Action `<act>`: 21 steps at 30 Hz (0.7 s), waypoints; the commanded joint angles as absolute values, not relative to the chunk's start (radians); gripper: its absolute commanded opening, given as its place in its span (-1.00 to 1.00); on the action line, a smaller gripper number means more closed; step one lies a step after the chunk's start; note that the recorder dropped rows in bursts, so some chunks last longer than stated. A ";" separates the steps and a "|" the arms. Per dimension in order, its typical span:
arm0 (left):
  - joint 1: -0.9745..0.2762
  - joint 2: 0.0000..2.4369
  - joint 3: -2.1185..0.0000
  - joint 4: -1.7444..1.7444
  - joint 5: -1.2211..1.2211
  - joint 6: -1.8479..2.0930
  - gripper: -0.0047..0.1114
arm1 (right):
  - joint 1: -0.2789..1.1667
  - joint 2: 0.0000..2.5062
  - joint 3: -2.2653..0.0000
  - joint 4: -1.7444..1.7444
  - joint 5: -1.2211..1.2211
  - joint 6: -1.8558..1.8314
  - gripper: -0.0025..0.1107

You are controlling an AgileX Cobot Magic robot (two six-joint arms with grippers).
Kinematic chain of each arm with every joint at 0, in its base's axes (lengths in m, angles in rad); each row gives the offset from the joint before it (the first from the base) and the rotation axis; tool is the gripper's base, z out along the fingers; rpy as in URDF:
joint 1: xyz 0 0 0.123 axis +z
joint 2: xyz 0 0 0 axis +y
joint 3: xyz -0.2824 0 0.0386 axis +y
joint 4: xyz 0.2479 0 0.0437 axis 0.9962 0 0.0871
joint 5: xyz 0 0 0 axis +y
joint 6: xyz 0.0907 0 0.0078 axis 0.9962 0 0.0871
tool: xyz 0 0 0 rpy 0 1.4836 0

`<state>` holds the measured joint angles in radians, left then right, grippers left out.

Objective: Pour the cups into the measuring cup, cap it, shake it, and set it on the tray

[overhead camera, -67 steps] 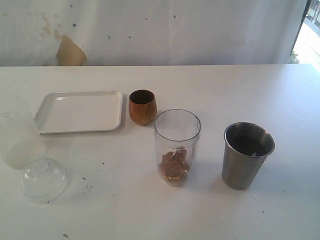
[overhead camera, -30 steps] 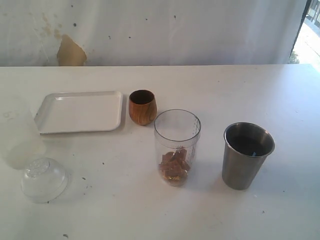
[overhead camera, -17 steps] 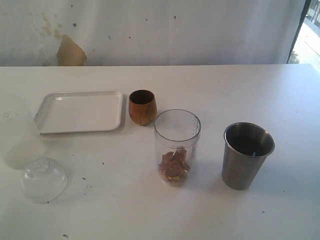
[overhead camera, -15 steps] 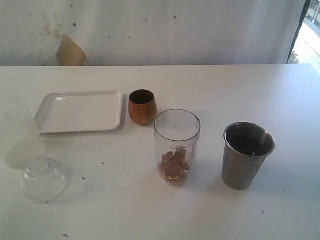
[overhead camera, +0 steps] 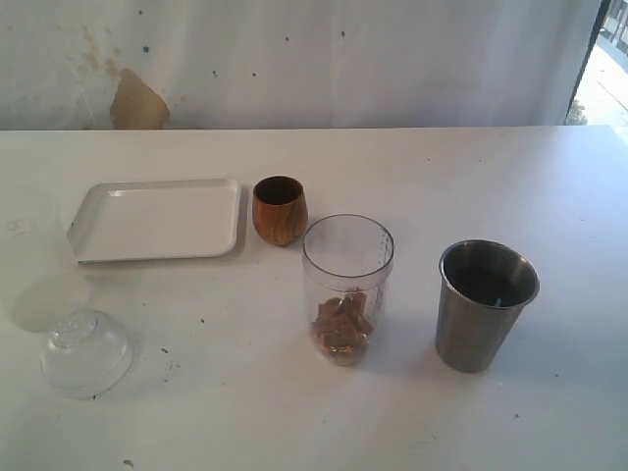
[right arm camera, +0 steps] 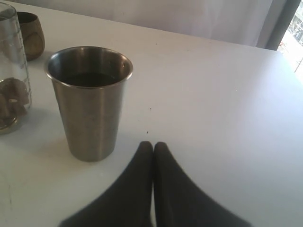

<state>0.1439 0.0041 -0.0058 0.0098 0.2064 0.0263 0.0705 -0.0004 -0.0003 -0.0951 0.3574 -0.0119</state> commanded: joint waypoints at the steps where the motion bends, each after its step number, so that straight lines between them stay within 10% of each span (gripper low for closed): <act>1: 0.110 0.000 0.000 0.015 0.194 0.028 -0.90 | 0.069 0.000 0.000 -0.102 0.350 -0.009 -0.96; 21: 0.110 0.000 0.000 0.015 0.194 0.028 -0.90 | 0.069 0.000 0.000 -0.076 -0.280 0.055 -0.96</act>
